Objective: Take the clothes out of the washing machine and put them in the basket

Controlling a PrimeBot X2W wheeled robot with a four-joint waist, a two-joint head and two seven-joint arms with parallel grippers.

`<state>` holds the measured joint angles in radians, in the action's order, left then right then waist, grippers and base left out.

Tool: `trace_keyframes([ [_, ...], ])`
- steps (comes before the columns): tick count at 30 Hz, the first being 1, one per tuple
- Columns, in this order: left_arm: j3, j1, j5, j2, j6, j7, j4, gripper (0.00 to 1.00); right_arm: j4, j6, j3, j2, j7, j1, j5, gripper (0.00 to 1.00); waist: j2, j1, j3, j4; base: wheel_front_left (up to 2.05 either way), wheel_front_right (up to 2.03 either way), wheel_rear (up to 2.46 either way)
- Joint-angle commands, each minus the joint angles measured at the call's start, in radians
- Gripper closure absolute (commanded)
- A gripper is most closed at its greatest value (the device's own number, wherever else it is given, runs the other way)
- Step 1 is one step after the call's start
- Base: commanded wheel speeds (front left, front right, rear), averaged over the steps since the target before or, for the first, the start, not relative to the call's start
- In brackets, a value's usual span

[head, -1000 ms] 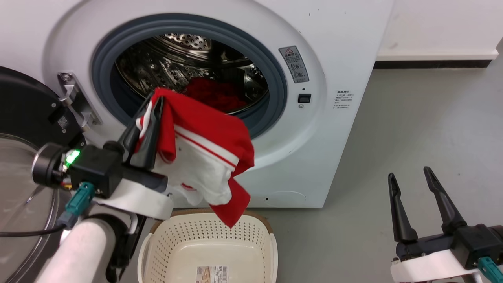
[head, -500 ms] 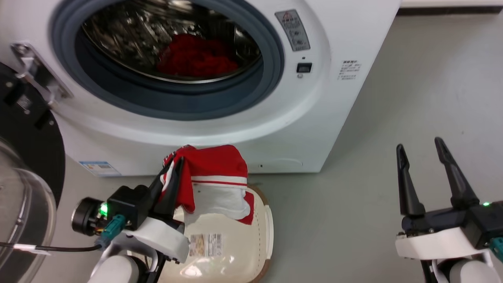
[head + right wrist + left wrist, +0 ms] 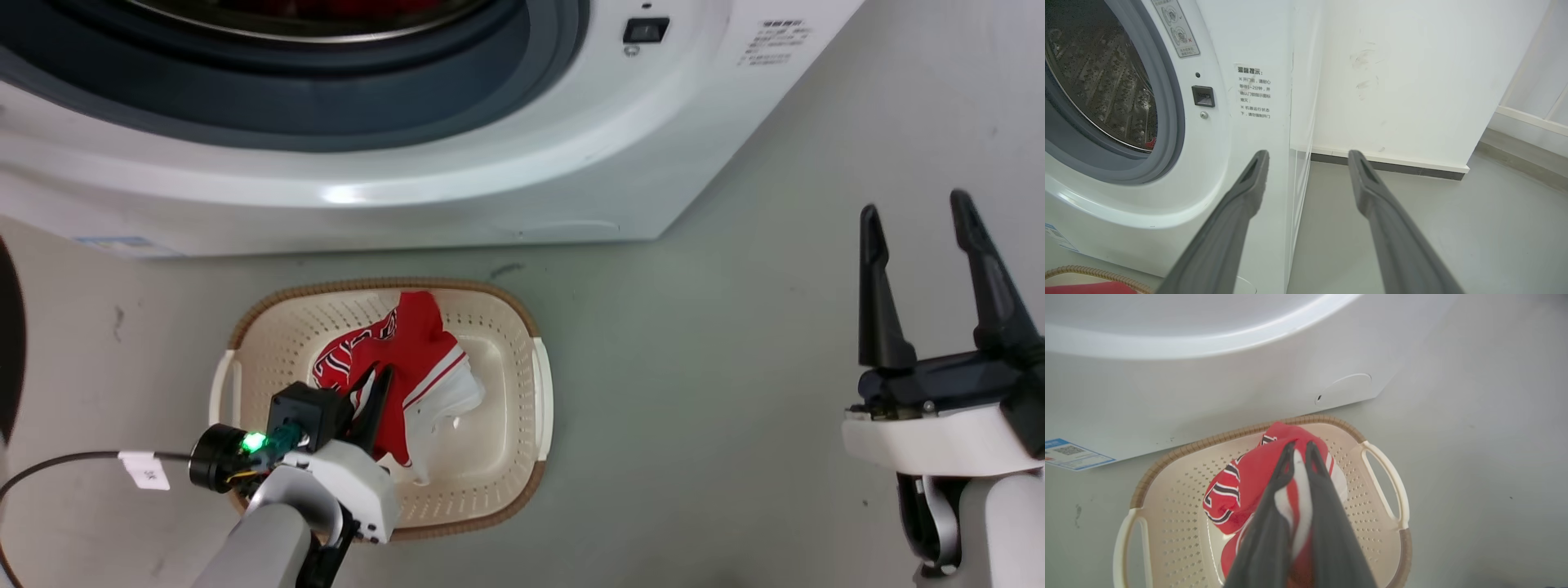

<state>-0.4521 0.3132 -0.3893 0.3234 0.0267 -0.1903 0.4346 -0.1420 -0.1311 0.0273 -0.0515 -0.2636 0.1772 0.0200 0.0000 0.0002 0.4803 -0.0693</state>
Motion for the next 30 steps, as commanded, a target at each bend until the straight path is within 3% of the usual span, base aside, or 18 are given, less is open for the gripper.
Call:
trace_keyframes([
  [1,-0.002,0.033,0.001,-0.010,0.010,-0.011,0.041,1.00,-0.007,0.001,0.002,0.002,-0.002,0.024,-0.005,0.00,0.0000,-0.0002,0.062,-0.016,0.00,0.00,0.00],
  [13,-0.061,0.335,0.022,-0.115,0.069,-0.036,0.545,1.00,-0.045,0.001,0.010,0.002,-0.002,0.115,-0.003,0.00,0.0000,-0.0002,0.259,-0.039,0.00,0.00,0.00],
  [17,-0.080,0.421,0.037,-0.124,0.077,-0.025,0.682,1.00,-0.057,0.001,0.012,0.003,-0.002,0.139,-0.011,0.00,0.0000,-0.0002,0.318,-0.049,0.00,0.00,0.00],
  [27,-0.176,0.527,0.114,-0.129,0.083,0.012,0.827,0.97,-0.062,0.001,0.014,0.002,-0.002,0.168,-0.023,0.00,0.0000,-0.0002,0.376,-0.064,0.00,0.00,0.00],
  [28,-0.183,0.529,0.120,-0.129,0.084,0.011,0.830,0.23,-0.060,0.001,0.011,0.002,-0.002,0.170,-0.021,0.00,0.0000,-0.0002,0.371,-0.064,0.00,0.00,0.00],
  [29,-0.190,0.529,0.125,-0.129,0.084,0.000,0.832,0.00,-0.056,0.001,0.009,0.002,-0.002,0.170,-0.020,0.00,0.0000,-0.0002,0.365,-0.064,0.00,0.00,0.00],
  [30,-0.197,0.525,0.128,-0.130,0.085,-0.008,0.835,0.00,-0.052,0.001,0.007,0.002,-0.002,0.169,-0.021,0.00,0.0000,-0.0002,0.357,-0.064,0.00,0.00,0.00],
])
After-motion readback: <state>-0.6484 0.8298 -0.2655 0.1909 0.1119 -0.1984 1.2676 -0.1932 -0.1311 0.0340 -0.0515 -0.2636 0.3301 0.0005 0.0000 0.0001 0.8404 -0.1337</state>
